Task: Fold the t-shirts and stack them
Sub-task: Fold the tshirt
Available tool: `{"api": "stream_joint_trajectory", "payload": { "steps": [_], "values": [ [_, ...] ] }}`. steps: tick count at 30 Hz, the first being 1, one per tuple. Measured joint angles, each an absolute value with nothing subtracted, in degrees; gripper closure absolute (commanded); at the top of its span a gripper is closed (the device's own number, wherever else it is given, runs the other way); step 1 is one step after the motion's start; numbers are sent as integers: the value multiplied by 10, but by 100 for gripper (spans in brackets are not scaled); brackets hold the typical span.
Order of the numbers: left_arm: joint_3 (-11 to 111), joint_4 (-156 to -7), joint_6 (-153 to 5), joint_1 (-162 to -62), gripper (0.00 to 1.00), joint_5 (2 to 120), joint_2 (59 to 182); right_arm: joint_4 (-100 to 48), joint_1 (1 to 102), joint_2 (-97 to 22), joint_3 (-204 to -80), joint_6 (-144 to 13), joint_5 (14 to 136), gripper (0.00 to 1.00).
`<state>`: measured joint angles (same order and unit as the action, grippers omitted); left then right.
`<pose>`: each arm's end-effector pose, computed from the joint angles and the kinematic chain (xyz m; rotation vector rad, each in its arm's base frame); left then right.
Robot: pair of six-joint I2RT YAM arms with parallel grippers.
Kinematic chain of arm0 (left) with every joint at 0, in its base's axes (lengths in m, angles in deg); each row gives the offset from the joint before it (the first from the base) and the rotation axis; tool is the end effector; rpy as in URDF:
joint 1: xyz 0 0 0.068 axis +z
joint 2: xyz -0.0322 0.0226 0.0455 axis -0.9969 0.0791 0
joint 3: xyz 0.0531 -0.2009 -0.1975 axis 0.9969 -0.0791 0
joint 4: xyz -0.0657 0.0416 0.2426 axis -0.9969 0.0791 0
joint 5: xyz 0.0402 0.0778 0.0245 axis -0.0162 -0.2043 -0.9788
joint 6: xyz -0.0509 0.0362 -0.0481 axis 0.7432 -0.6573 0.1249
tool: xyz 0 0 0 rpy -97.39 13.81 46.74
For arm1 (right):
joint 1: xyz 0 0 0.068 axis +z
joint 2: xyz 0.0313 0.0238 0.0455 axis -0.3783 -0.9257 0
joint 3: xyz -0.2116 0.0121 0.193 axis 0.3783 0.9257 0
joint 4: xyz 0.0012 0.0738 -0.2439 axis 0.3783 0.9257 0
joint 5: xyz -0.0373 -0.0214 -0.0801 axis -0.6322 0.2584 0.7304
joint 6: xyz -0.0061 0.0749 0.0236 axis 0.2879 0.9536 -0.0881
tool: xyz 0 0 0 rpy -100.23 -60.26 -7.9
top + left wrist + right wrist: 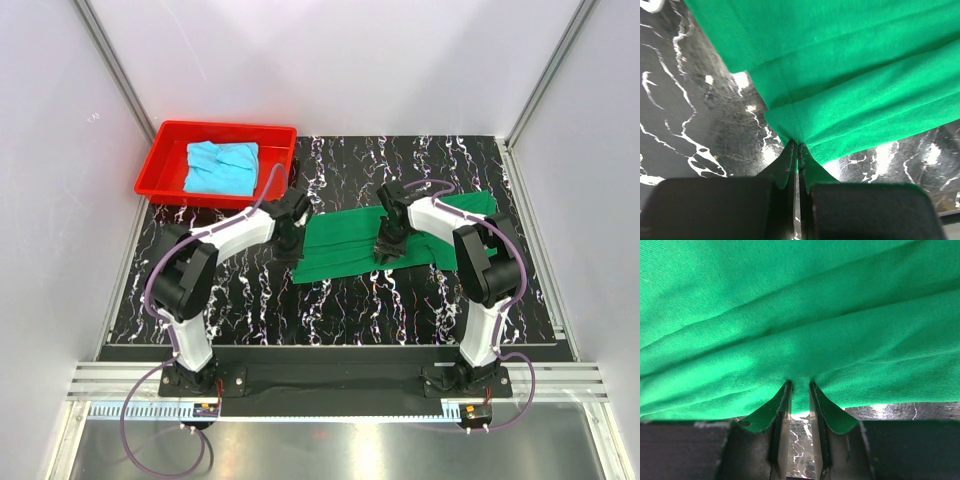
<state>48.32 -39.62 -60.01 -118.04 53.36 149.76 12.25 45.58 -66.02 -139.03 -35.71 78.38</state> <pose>0.3031 -0.1950 0.1633 0.1818 2.8856 -0.2216 0.3415 0.1527 0.1409 0.3248 2.9386 0.2732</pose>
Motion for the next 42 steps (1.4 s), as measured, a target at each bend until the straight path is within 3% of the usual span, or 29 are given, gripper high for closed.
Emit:
{"api": "stream_joint_trajectory", "payload": {
  "steps": [19, 42],
  "values": [
    [534, -405, -565, -1091, 100, 629, 1509, 148, 456, -661, -1415, -357, 786, 67],
    [534, -414, -563, -1084, 100, 647, 1522, 165, 456, -685, -1452, -360, 807, 75]
  ]
}}
